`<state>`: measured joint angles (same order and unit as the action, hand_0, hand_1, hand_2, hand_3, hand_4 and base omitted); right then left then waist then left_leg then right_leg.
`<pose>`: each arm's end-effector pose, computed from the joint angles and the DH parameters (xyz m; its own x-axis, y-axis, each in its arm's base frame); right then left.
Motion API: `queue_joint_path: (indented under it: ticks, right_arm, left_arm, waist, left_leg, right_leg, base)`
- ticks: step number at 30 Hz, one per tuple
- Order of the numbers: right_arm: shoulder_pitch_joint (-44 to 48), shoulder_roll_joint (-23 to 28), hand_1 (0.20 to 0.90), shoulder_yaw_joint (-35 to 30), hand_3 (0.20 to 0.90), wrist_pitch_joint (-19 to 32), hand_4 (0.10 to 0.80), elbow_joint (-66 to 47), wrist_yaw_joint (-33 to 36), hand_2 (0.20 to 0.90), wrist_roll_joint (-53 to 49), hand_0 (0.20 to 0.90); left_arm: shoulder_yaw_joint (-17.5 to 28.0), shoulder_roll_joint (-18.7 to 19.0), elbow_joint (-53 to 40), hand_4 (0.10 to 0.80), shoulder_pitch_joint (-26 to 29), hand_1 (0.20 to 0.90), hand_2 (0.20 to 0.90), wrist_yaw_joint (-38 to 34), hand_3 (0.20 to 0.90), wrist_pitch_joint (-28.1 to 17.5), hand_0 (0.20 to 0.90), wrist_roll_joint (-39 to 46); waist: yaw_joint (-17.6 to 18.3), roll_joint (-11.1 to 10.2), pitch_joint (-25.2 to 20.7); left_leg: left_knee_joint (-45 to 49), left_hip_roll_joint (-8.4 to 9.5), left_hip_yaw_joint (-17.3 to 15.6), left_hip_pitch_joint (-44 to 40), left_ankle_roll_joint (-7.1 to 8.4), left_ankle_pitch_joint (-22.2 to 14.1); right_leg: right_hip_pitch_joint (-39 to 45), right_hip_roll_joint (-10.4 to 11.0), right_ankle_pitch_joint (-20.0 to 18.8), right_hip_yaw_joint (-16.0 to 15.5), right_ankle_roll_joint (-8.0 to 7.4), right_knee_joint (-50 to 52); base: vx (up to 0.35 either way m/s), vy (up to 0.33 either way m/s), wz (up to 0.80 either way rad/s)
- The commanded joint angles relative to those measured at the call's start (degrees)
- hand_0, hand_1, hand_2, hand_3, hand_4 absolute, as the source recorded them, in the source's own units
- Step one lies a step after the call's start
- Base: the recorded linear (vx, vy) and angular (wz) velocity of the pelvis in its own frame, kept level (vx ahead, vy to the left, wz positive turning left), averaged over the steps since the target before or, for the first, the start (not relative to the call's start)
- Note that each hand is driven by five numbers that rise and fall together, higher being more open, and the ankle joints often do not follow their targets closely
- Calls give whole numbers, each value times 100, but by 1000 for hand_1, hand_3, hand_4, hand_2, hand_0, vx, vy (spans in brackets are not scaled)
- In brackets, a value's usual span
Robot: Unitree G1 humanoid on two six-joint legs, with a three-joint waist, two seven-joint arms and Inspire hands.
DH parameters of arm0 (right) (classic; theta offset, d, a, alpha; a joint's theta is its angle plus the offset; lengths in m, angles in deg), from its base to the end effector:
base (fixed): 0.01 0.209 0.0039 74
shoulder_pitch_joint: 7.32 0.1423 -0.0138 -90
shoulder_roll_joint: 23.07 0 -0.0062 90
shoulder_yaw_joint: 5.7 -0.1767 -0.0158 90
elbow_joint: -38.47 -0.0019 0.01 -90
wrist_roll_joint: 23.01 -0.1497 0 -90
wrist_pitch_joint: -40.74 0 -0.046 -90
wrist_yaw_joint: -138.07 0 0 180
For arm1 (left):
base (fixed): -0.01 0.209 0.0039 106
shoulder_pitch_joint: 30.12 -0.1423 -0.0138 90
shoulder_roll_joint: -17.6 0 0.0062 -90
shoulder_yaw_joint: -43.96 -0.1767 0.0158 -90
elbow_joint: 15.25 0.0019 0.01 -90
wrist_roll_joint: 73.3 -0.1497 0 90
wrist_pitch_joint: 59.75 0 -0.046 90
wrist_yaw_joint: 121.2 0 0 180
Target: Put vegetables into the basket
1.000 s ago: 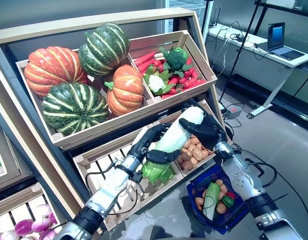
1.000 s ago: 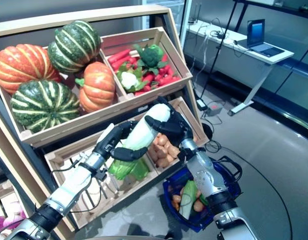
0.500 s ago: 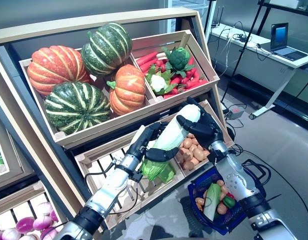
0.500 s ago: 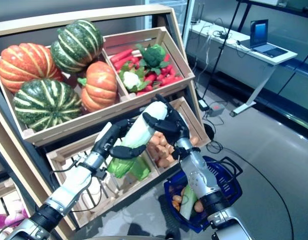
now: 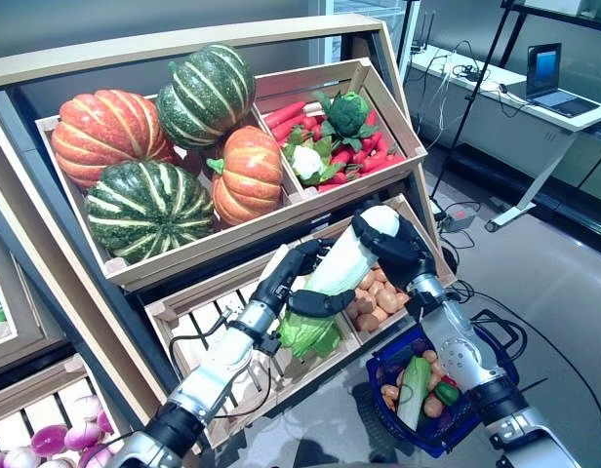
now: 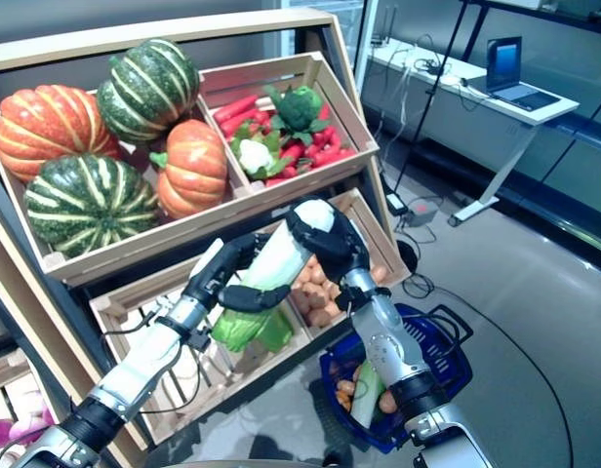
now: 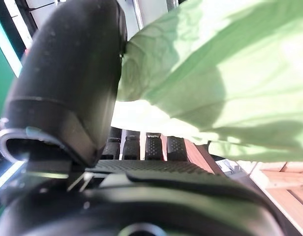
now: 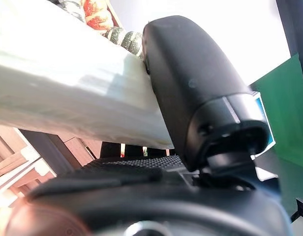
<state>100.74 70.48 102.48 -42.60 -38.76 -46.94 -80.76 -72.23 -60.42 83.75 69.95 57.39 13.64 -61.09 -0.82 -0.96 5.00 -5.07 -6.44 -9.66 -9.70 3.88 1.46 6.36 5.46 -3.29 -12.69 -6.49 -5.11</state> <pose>0.2663 -0.1477 0.0740 0.9456 0.3015 0.1221 -0.3177 0.7756 0.5455 0.2297 0.1545 0.0516 0.9029 -0.4198 0.0923 0.3769 0.8765 0.2995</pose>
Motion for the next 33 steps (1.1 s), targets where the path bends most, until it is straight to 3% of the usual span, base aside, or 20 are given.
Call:
queue_joint_path:
  ticks: [1,6,7,21,33]
  right_arm:
    - [1030,-105,300,-514,300,679,400,-116,-77,300,-335,300]
    - [949,-94,300,-576,300,733,400,-91,-90,300,-334,300]
    - [914,-75,300,-607,300,747,400,-84,-114,300,-345,300]
    - [-238,588,300,-1680,300,930,400,217,-372,300,-443,300]
    - [-589,1167,300,-2496,300,1215,400,943,136,300,-216,300]
  left_arm:
    - [-155,-83,-557,400,1224,300,300,10,300,-895,300,160]
    - [-86,-78,-529,402,1151,302,302,-99,302,-817,302,137]
    - [-57,-69,-517,800,1108,900,900,-149,900,-766,900,98]
    - [739,181,175,800,384,900,900,-702,900,-455,900,-292]
    - [1083,401,1101,800,12,900,900,-976,900,-177,900,-739]
  waist:
    - [15,-83,-316]
    - [27,-78,-318]
    - [32,-75,-319]
    - [142,-100,-236]
    - [230,-73,-195]
  left_leg:
    - [7,79,112,126,-11,-293]
    - [7,68,94,125,-5,-284]
    - [7,61,84,129,2,-278]
    - [7,5,-17,158,7,-258]
    - [7,-31,-136,145,26,-245]
  right_leg:
    - [229,155,169,194,-44,11]
    - [220,152,160,209,-46,11]
    - [215,150,157,212,-49,11]
    - [134,131,117,252,-67,11]
    - [104,129,99,321,-88,14]
  base:
    - [0,0,0]
    - [0,0,0]
    - [0,0,0]
    - [0,0,0]
    - [0,-7,-4]
